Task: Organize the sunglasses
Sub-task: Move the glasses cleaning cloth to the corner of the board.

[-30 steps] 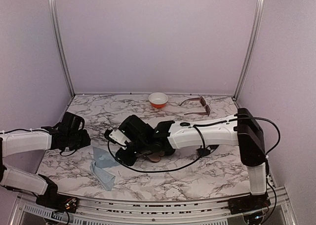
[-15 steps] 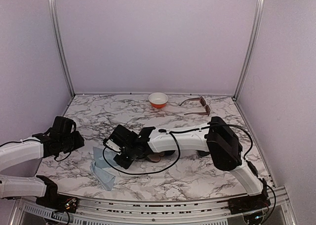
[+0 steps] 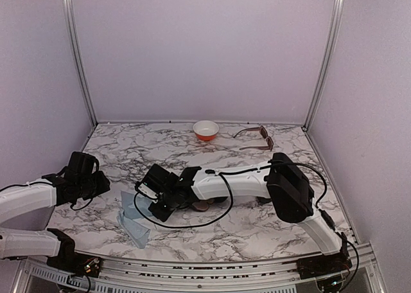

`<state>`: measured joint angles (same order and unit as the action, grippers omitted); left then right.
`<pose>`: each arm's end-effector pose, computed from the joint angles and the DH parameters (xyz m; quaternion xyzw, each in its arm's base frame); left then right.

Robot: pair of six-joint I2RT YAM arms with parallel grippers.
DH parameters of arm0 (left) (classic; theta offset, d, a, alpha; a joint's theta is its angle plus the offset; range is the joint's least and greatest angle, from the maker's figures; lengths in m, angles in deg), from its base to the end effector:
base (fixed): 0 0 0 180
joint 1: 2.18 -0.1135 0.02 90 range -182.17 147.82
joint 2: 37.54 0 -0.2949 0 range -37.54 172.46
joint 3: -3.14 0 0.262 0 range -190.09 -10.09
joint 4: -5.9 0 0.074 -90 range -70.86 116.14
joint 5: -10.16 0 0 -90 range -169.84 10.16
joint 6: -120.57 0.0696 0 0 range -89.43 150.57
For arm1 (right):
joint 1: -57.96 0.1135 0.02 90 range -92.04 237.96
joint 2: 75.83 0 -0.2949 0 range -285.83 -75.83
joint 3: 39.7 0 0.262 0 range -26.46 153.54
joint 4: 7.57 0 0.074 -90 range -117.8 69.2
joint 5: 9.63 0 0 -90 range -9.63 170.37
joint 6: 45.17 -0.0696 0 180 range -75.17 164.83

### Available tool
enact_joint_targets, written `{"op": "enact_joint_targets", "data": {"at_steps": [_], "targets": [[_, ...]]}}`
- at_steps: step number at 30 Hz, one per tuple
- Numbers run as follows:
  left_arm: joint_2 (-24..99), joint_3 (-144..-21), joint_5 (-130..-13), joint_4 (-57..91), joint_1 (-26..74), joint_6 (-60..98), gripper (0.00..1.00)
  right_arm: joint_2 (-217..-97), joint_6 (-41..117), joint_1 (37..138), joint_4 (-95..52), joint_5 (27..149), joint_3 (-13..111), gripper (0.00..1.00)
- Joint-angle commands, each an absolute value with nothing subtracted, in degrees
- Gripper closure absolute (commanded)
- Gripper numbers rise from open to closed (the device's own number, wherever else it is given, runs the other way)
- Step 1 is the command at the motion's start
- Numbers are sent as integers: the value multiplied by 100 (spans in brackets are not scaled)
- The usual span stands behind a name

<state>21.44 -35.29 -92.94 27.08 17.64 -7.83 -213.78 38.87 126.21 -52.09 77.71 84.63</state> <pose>0.2115 -0.0595 0.1799 -0.1924 0.8872 -0.1067 0.4056 0.2140 0.5276 0.1274 -0.4918 0.8261 0.1477 0.2323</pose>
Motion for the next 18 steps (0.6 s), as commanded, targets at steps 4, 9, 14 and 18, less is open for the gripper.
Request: {"op": "enact_joint_targets", "data": {"at_steps": [4, 9, 14, 18], "targets": [[1936, -3478, -8993, 2609, 1735, -759, 61, -21414, 3799, 12622, -5051, 7913, 8123, 100], [1812, -3489, -8699, 2608, 1734, -647, 61, -21002, 3765, 12625, -4855, 7817, 7773, 100], [1616, -3467, -8447, 2646, 1759, -596, 61, -20371, 3644, 12633, -4621, 7854, 6999, 100], [1538, -3415, -8317, 2670, 1809, -573, 61, -19859, 3513, 12663, -4432, 7909, 6348, 100]]}}
